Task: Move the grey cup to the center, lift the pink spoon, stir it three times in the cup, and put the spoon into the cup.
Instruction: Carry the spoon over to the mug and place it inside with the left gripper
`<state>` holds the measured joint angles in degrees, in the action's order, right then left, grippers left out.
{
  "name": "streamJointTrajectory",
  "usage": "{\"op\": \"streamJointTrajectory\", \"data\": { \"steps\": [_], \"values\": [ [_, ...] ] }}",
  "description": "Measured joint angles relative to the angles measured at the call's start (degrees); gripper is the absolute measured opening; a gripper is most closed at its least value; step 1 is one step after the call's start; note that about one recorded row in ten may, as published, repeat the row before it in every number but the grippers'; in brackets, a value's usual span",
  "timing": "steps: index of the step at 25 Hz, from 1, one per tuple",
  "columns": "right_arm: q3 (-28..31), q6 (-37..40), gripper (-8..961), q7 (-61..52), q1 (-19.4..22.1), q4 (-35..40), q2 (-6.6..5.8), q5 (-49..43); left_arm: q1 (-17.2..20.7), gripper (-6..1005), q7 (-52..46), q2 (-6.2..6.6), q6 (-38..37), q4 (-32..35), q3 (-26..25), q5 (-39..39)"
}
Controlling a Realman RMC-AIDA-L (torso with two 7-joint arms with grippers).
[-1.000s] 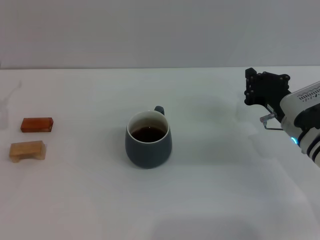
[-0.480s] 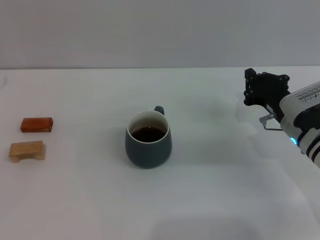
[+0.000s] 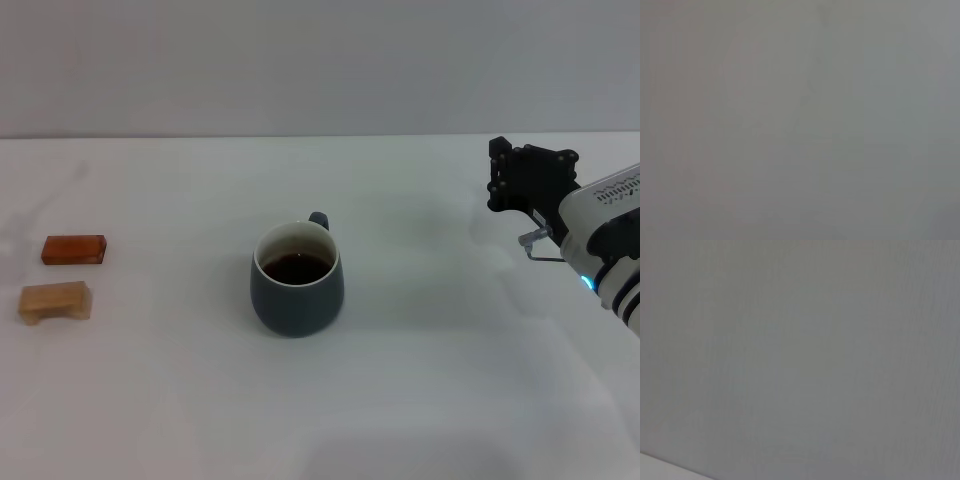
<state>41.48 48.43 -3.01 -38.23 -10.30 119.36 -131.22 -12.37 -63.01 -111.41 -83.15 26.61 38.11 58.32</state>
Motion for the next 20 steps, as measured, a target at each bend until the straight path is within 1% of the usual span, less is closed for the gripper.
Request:
{"op": "streamJointTrajectory", "data": {
  "steps": [1,3,5,6,7,9,10,11,15,19,20],
  "values": [
    [0.0,0.0,4,0.04,0.0,-0.02,0.0,0.0,0.42,152,-4.34,0.72,-3.44,2.04,0.22,3.06],
    [0.0,0.0,4,0.19,-0.03,-0.13,0.0,-0.04,0.73,153,-7.58,1.04,-5.64,3.92,0.24,4.95],
    [0.0,0.0,4,0.23,-0.04,-0.16,0.0,-0.06,0.83,153,-9.07,1.16,-6.34,4.77,0.24,5.7],
    [0.0,0.0,4,0.26,-0.05,-0.21,0.0,-0.08,0.97,153,-13.42,1.41,-7.86,7.57,0.2,8.31],
    [-0.01,0.0,4,0.29,-0.05,-0.22,0.0,-0.08,0.97,153,-13.42,1.41,-7.86,7.57,0.2,8.31],
    [-0.05,0.0,4,0.32,-0.05,-0.28,0.0,-0.07,1.02,153,-17.43,1.52,-9.87,10.99,0.15,11.53],
    [-0.07,0.0,4,0.33,-0.01,-0.32,0.0,-0.08,1.02,153,-17.43,1.52,-9.87,10.99,0.15,11.53],
    [-0.08,0.0,4,0.33,0.03,-0.4,0.0,-0.08,0.9,153,-20.54,1.35,-12.13,14.08,0.24,14.37],
    [-0.19,0.0,4,0.35,0.25,-0.69,0.01,-0.07,-0.01,153,-23.09,0.69,-15.31,17.68,0.33,18.93],
    [-0.27,0.0,4,0.37,0.38,-0.93,0.06,-0.07,-0.59,153,-24.11,0.19,-16.24,19.37,0.55,21.11],
    [-0.31,0.0,4,0.37,0.38,-0.94,0.07,-0.07,-0.79,154,-24.44,-0.12,-16.52,20.06,0.65,21.95]
  ]
}}
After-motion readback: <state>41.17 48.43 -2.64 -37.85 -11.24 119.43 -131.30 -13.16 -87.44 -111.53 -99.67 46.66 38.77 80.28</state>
